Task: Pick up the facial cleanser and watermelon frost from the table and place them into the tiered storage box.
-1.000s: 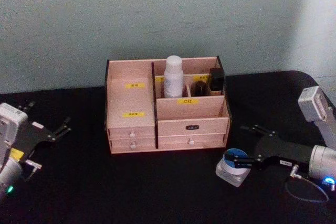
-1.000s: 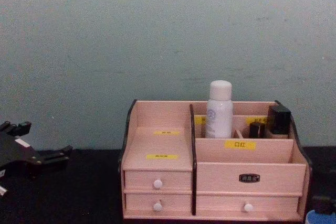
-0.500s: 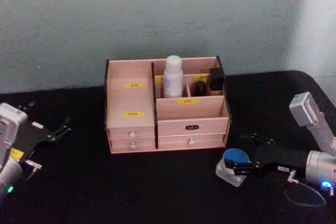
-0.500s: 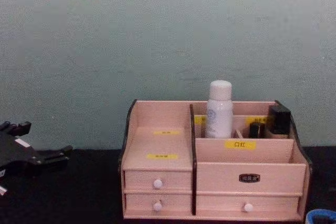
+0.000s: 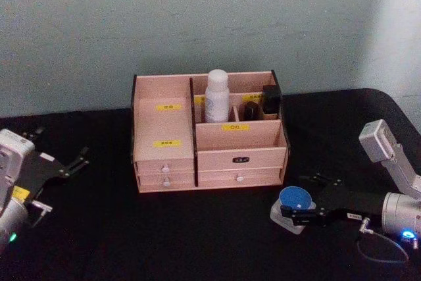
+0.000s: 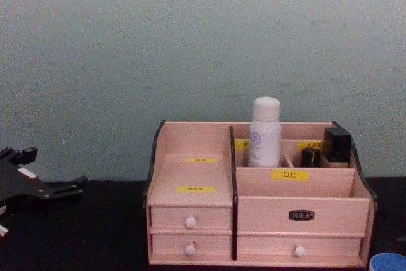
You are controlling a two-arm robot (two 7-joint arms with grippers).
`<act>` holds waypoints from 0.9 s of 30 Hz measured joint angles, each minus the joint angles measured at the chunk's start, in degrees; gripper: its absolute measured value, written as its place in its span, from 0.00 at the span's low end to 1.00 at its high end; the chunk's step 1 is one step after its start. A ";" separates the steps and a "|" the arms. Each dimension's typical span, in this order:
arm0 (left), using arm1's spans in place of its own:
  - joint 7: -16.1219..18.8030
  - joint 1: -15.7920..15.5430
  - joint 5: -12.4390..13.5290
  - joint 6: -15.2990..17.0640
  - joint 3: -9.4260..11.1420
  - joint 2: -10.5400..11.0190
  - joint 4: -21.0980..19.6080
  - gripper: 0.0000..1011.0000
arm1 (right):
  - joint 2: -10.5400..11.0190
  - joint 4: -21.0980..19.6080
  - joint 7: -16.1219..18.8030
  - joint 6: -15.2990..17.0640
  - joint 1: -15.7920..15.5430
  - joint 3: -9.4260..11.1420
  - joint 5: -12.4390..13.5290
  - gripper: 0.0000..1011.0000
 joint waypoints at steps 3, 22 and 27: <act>0.00 0.00 0.00 0.00 0.00 0.00 0.00 0.99 | 0.09 0.00 0.15 0.09 0.00 -0.14 0.02 0.99; 0.00 0.00 0.00 0.00 0.00 0.00 0.00 0.99 | 0.61 0.36 0.86 1.20 0.51 -1.16 0.18 0.99; 0.00 0.00 0.00 0.00 0.00 0.00 0.00 0.99 | 0.76 0.37 0.87 1.36 0.48 -1.27 0.31 0.99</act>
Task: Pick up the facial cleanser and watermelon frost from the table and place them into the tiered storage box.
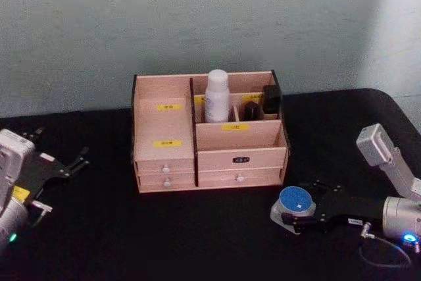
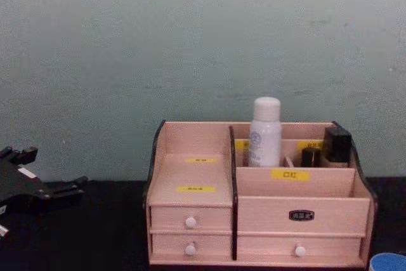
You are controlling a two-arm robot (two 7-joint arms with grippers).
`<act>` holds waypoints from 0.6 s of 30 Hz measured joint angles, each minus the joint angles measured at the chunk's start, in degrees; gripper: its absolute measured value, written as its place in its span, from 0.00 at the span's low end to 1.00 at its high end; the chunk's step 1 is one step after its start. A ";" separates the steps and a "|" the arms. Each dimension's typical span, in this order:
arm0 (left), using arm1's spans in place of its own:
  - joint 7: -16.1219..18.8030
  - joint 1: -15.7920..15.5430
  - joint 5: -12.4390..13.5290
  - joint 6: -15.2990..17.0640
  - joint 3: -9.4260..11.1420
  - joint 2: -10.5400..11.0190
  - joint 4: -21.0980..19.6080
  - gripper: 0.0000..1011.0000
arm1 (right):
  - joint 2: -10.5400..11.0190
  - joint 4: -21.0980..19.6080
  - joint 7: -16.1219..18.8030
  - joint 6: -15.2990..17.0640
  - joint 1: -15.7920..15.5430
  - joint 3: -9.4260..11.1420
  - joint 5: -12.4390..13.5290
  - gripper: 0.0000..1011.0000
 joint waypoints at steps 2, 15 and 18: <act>0.00 0.00 0.00 0.00 0.00 0.00 0.00 0.99 | 0.00 0.00 0.00 0.03 0.00 -0.04 0.05 0.99; 0.00 0.00 0.00 0.00 0.00 0.00 0.00 0.99 | 0.12 0.26 -0.02 0.30 0.21 -0.47 0.12 0.99; 0.00 0.00 0.00 0.00 0.00 0.00 0.00 0.99 | 0.08 0.31 -0.16 0.31 0.25 -0.56 -0.03 0.99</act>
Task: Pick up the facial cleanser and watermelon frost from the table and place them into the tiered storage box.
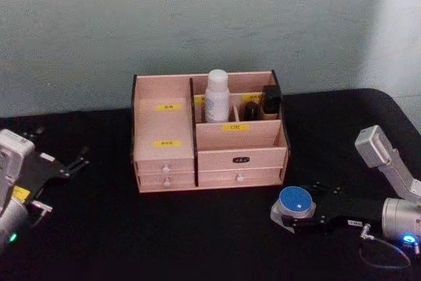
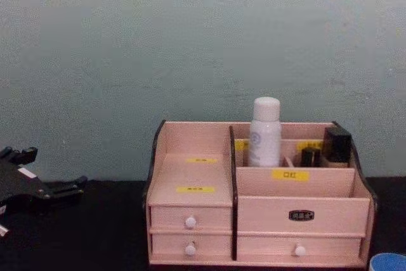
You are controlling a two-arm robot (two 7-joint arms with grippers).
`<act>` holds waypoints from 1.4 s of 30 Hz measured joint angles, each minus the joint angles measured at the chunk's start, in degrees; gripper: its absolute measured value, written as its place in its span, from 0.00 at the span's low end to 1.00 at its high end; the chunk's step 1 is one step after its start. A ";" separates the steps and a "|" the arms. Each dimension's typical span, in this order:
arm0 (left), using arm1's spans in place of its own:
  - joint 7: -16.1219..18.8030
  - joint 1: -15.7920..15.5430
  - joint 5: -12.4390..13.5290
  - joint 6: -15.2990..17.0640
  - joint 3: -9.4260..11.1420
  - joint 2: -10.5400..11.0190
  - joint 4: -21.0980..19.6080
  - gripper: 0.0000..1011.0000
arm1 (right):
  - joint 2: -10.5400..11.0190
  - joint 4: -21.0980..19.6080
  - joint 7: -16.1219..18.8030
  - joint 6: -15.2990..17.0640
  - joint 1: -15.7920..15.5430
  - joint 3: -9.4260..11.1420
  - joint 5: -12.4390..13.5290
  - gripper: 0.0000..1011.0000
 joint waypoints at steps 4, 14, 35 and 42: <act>0.00 0.00 0.00 0.00 0.00 0.00 0.00 0.99 | -0.02 0.00 0.00 0.00 0.00 0.00 0.00 0.99; 0.00 0.00 0.00 0.00 0.00 0.00 0.00 0.99 | -0.04 -0.01 0.01 -0.01 -0.02 0.06 0.02 0.99; 0.00 0.00 0.00 0.00 0.00 0.00 0.00 0.99 | -0.04 -0.09 0.03 -0.10 -0.05 0.13 0.06 0.73; 0.00 0.00 0.00 0.00 0.00 0.00 0.00 0.99 | -0.04 -0.09 0.03 -0.11 -0.05 0.13 0.07 0.72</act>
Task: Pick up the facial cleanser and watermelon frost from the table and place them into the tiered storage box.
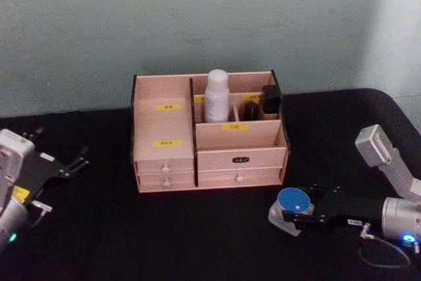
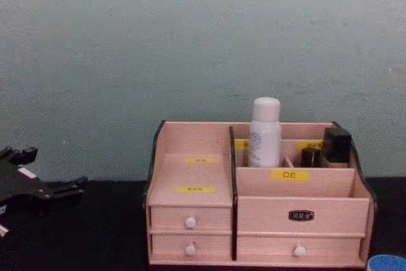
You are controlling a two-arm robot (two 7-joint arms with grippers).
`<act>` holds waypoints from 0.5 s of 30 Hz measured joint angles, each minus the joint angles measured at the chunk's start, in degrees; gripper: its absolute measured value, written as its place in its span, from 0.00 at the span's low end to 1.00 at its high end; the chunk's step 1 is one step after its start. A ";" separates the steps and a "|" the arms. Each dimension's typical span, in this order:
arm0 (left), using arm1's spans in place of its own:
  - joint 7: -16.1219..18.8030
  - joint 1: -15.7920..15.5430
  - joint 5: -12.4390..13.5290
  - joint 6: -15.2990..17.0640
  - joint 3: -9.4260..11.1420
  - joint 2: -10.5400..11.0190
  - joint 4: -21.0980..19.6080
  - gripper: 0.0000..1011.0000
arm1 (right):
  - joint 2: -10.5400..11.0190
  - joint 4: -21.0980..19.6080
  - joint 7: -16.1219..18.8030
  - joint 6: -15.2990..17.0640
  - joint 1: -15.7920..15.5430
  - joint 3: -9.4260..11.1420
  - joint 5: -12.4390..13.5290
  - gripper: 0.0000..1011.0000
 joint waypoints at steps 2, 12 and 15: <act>0.00 0.00 0.00 0.00 0.00 0.00 0.00 0.99 | 0.00 0.00 0.00 0.00 0.00 -0.01 0.00 0.72; 0.00 0.00 0.00 0.00 0.00 0.00 0.00 0.99 | 0.01 0.07 0.29 -0.21 0.07 -0.19 -0.10 0.72; 0.00 0.00 0.00 0.00 0.00 0.00 0.00 0.99 | 0.11 0.15 1.13 -0.77 0.32 -0.55 -0.36 0.72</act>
